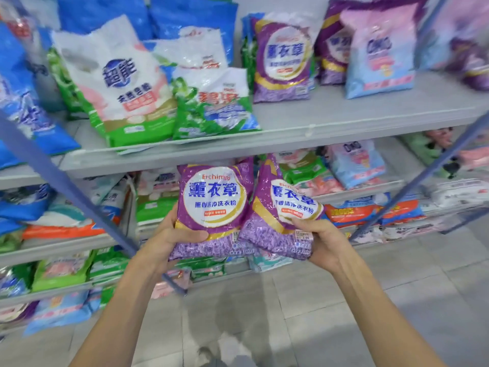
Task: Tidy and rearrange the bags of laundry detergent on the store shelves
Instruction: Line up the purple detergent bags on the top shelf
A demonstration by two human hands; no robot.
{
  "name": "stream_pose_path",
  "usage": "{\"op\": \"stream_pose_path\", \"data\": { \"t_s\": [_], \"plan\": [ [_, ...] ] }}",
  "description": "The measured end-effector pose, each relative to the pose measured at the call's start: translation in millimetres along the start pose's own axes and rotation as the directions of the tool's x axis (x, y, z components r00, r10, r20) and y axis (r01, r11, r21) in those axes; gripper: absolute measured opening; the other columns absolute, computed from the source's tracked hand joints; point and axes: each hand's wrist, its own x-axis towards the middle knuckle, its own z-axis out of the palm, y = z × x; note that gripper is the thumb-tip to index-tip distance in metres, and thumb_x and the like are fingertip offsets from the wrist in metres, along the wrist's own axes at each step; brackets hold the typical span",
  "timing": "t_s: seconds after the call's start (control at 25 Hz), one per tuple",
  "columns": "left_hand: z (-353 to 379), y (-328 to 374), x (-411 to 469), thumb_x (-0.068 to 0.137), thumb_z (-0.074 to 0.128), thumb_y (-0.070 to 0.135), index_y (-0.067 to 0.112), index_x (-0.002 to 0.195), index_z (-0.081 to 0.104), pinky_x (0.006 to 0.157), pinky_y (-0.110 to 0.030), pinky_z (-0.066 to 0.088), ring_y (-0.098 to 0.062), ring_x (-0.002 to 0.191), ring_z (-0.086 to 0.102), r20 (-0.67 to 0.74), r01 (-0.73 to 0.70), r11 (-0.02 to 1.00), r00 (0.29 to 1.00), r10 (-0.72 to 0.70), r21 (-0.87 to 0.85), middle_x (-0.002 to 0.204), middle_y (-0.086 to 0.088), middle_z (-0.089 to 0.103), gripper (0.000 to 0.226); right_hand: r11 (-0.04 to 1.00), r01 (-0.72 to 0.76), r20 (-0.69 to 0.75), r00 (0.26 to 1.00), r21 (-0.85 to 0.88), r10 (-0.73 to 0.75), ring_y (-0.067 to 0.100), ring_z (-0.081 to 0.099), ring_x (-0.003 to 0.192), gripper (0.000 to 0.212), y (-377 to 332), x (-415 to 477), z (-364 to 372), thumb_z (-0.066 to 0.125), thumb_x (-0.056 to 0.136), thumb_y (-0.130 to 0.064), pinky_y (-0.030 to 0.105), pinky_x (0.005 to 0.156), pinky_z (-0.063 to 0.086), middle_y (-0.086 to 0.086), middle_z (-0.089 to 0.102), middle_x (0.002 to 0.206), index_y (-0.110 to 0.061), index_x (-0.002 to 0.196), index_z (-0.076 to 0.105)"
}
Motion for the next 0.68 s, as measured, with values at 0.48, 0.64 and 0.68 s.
{"op": "stream_pose_path", "data": {
  "t_s": [0.48,0.64,0.68],
  "plan": [
    [213.6,34.5,32.3,0.034,0.101,0.049,0.023,0.131,0.06,0.094,-0.043,0.054,-0.024,0.108,0.073,0.037,-0.201,0.98,0.979,0.2,0.012,0.119,-0.006,0.076,0.108,0.941,0.299,-0.11,0.942,-0.16,-0.318,0.034,0.072,0.107,0.05,-153.7,-90.6,-123.7,0.076,0.082,-0.007,0.045,0.086,0.061,0.017,0.074,0.118,-0.006,0.13,0.064],
    [251.3,54.2,51.8,0.05,0.098,0.037,0.024,0.132,0.059,0.08,-0.032,0.062,-0.022,0.103,0.075,0.022,-0.234,0.972,0.972,0.234,-0.007,0.115,-0.003,0.077,0.092,0.894,0.412,-0.063,0.902,-0.177,-0.428,0.031,0.074,0.103,0.046,-192.1,-92.6,-141.0,0.073,0.082,-0.005,0.04,0.082,0.062,0.015,0.075,0.114,-0.007,0.127,0.064],
    [257.9,60.4,58.8,0.06,0.092,0.028,0.024,0.132,0.059,0.077,-0.028,0.062,-0.021,0.103,0.075,0.026,-0.242,0.97,0.97,0.242,0.003,0.113,-0.002,0.078,0.08,0.888,0.428,-0.069,0.894,-0.168,-0.443,0.03,0.075,0.1,0.044,-199.4,-88.3,-144.9,0.073,0.082,-0.005,0.039,0.081,0.063,0.015,0.076,0.113,-0.006,0.126,0.065]
  ]
}}
